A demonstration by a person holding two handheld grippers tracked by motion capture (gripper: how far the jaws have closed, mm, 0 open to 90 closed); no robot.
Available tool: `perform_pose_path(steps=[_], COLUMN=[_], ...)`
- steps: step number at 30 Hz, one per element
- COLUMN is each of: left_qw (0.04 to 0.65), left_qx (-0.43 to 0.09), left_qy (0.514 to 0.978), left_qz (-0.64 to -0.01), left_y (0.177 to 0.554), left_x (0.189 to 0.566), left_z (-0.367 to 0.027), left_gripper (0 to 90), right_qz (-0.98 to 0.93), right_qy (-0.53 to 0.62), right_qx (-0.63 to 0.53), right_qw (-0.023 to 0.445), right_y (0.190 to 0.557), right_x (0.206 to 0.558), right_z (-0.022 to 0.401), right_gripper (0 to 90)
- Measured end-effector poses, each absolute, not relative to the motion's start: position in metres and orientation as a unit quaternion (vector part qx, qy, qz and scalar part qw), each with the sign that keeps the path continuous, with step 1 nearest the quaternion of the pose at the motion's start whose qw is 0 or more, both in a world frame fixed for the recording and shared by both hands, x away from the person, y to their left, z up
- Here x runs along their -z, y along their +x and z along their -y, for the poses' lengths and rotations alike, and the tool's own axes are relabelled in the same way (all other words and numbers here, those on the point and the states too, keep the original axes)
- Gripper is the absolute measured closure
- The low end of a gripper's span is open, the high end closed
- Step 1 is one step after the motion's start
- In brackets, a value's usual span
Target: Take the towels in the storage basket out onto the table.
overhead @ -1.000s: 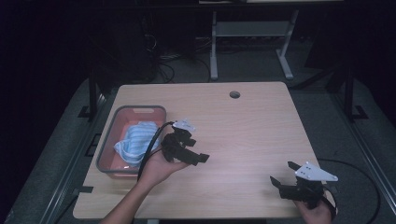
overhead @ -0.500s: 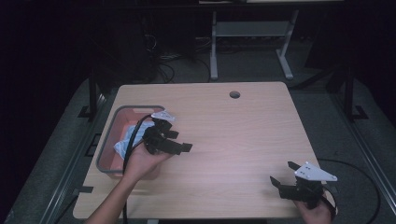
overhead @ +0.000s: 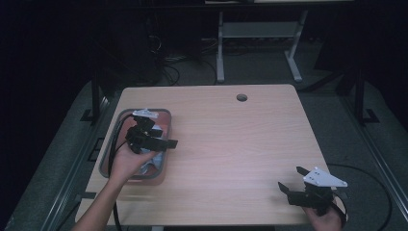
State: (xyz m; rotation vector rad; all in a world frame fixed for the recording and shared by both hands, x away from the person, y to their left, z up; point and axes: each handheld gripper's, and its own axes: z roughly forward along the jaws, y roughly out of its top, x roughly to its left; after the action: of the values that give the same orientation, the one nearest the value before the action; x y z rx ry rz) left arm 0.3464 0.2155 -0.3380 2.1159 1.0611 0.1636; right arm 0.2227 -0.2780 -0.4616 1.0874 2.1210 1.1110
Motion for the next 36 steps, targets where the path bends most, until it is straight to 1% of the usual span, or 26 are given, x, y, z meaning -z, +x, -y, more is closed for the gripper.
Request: perform_pose_path(steps=[9, 12, 20, 23, 27, 33, 36], left_qw=[0.358, 0.356, 0.309, 0.296, 0.268, 0.208, 0.191], left_qx=[-0.089, -0.096, -0.111, -0.112, -0.112, -0.112, -0.104], left_qy=[0.803, 0.792, 0.773, 0.769, 0.775, 0.785, 0.785], left_qz=[-0.468, -0.487, -0.542, -0.556, -0.561, -0.573, -0.58], left_y=[0.351, 0.351, 0.355, 0.356, 0.356, 0.361, 0.366], left_x=[0.343, 0.345, 0.36, 0.366, 0.372, 0.384, 0.39], left_z=[-0.25, -0.262, -0.285, -0.289, -0.287, -0.283, -0.281], left_gripper=[20.5, 21.8, 21.7, 21.5, 22.4, 26.2, 28.0], right_qz=[-0.779, -0.779, -0.78, -0.78, -0.78, -0.78, -0.781], right_qy=[0.4, 0.401, 0.4, 0.399, 0.4, 0.399, 0.397], right_qx=[-0.411, -0.41, -0.41, -0.41, -0.41, -0.41, -0.411], right_qw=[0.252, 0.252, 0.253, 0.252, 0.251, 0.252, 0.252], right_y=[0.222, 0.222, 0.222, 0.222, 0.222, 0.221, 0.221], right_x=[0.461, 0.461, 0.461, 0.461, 0.461, 0.46, 0.46], right_z=[0.278, 0.278, 0.277, 0.278, 0.278, 0.278, 0.278], right_gripper=[14.1, 14.1, 14.1, 14.1, 14.1, 14.1, 14.1])
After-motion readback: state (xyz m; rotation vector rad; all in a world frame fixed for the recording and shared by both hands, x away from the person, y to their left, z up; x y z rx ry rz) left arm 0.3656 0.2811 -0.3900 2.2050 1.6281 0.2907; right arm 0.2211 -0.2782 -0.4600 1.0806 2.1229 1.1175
